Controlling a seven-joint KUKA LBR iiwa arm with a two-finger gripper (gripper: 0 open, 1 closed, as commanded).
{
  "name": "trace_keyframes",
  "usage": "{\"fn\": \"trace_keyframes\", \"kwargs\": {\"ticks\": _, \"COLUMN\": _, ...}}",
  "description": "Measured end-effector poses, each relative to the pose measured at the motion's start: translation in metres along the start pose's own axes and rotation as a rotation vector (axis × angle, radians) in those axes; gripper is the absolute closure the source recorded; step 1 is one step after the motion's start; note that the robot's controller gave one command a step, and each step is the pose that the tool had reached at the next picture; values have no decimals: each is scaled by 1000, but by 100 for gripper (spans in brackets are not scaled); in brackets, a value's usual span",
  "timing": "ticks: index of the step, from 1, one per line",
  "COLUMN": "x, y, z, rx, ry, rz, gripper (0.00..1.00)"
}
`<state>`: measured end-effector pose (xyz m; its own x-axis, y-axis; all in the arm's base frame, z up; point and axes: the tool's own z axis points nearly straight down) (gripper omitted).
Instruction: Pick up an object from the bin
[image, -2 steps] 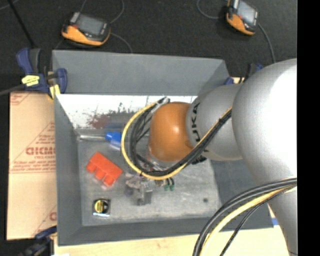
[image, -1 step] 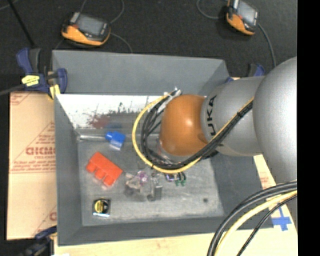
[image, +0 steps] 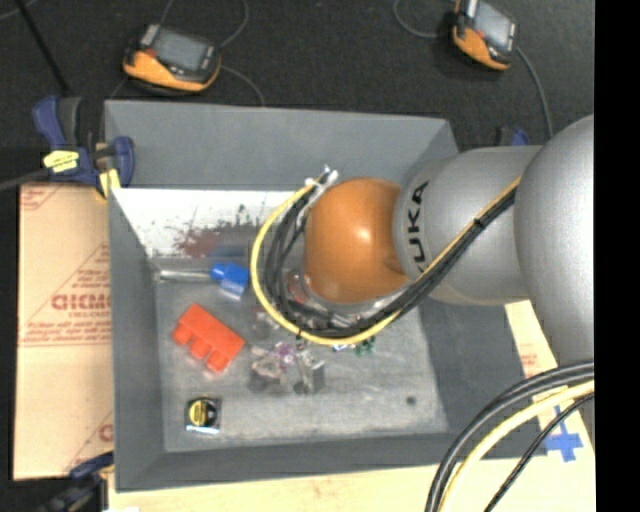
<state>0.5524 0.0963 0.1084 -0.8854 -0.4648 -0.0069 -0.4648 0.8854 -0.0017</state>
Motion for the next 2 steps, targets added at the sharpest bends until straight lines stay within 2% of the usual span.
{"fn": "trace_keyframes", "kwargs": {"ticks": 1, "x": -13, "y": -13, "z": 39, "rx": 0, "ry": 0, "rz": -190, "gripper": 0}}
{"fn": "trace_keyframes", "kwargs": {"ticks": 2, "x": -14, "y": -13, "z": 38, "rx": -1, "ry": -3, "rz": -183, "gripper": 0}}
